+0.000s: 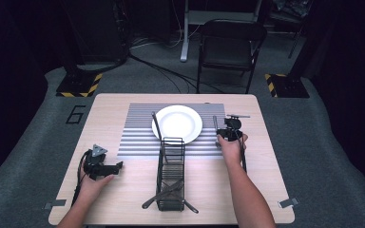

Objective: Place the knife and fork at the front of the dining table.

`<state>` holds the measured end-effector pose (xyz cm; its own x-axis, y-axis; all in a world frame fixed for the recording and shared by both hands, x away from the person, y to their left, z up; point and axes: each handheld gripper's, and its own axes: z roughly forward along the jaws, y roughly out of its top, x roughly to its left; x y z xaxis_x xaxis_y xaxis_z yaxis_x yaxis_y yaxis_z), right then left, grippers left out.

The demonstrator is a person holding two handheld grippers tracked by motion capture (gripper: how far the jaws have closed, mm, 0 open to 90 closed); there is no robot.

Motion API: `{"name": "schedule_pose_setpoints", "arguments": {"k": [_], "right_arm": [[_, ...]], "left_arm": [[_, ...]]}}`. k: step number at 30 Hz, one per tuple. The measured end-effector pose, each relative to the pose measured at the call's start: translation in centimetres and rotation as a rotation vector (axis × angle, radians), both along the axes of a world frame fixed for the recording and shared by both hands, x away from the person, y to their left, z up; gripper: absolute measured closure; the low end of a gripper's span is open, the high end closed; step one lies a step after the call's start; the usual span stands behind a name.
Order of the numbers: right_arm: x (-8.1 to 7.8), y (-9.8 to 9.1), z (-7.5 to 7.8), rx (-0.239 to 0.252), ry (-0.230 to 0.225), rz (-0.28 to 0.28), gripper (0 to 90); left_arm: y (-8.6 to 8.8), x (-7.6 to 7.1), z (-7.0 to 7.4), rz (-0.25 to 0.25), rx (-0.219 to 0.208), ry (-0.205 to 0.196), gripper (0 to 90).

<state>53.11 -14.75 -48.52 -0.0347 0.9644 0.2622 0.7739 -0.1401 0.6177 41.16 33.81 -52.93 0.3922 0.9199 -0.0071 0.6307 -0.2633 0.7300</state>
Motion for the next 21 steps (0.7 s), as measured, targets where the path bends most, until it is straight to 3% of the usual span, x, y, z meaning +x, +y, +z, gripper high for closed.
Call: {"name": "schedule_pose_setpoints", "arguments": {"k": [2,6,13,17,21], "right_arm": [[-0.4,0.0,0.2,-0.002,-0.004,0.013,71.8],[-2.7,-0.1,0.6,0.020,-0.039,0.052,66.6],[-4.5,-0.3,0.6,0.022,-0.048,0.084,65.2],[-6.1,-0.4,0.9,0.039,-0.090,0.103,64.0],[-8.1,-0.4,0.8,-0.008,-0.118,0.141,61.6]], "left_arm": [[0.0,0.0,0.0,0.001,-0.001,0.000,8.0],[0.0,0.0,0.0,0.003,-0.003,-0.010,8.9],[0.1,-0.1,0.0,0.015,-0.011,-0.020,14.6],[0.2,-0.2,0.1,0.014,-0.012,-0.014,16.0],[0.3,-0.4,0.1,0.023,-0.016,-0.019,19.5]]}}
